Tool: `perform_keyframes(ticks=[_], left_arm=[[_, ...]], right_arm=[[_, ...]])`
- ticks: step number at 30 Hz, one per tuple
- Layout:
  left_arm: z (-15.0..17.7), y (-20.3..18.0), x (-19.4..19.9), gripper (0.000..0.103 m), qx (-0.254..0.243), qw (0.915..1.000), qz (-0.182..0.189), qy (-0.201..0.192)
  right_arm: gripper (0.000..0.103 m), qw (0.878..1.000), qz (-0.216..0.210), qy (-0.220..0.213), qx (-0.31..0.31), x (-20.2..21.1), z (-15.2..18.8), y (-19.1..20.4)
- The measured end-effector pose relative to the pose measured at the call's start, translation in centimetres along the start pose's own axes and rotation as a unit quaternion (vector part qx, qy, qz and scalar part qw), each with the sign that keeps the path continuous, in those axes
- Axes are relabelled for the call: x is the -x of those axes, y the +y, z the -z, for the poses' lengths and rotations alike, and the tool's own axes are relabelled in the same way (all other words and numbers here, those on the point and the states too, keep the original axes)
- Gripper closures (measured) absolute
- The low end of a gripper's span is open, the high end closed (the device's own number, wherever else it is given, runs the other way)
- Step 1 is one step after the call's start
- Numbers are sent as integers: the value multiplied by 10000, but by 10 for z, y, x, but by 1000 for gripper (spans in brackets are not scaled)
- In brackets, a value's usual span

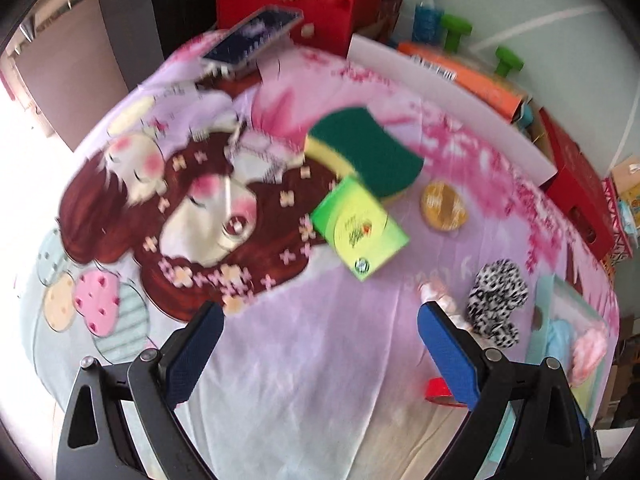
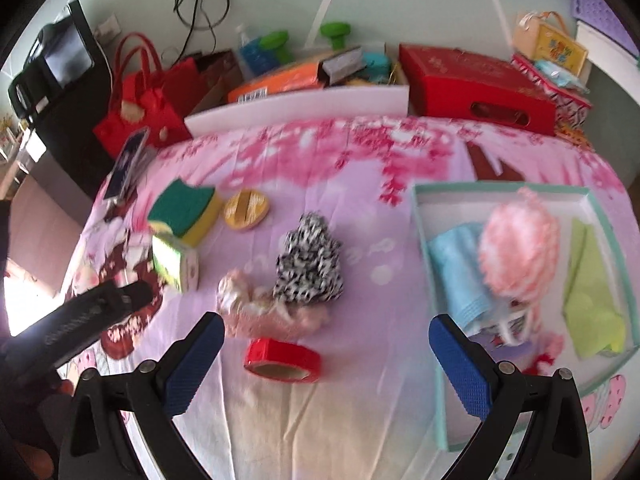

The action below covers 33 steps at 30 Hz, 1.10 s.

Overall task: Organize soft objects
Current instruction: 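Move both grippers back toward the red tape roll and pink lace cloth, then grasp the red tape roll with the right gripper while the left gripper grasps the pink lace cloth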

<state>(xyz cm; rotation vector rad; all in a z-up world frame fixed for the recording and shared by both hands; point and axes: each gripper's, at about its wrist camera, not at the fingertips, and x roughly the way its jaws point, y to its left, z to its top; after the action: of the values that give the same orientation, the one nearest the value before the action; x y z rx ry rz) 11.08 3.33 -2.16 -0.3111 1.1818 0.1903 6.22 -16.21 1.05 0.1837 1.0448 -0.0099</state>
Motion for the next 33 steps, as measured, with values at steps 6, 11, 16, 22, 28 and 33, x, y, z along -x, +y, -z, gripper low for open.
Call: perform_keyframes(ticks=[6, 11, 16, 22, 28, 33], left_arm=[[5, 1, -27, 5, 172, 9988, 9, 452], [5, 6, -34, 5, 269, 9982, -255, 477], [5, 11, -47, 5, 459, 9963, -314, 657], [6, 11, -51, 5, 483, 9960, -247, 704], [7, -1, -51, 5, 430, 9968, -62, 665], [7, 1, -49, 5, 530, 9969, -26, 587]], right_arm=[[0, 9991, 36, 385, 194, -23, 11, 10], [0, 9969, -56, 749, 239, -45, 20, 15], [0, 9957, -22, 891, 257, -56, 25, 17], [0, 9946, -6, 1010, 217, -65, 28, 17], [0, 9944, -42, 1014, 282, -69, 29, 18], [0, 9954, -209, 918, 166, -65, 25, 18]])
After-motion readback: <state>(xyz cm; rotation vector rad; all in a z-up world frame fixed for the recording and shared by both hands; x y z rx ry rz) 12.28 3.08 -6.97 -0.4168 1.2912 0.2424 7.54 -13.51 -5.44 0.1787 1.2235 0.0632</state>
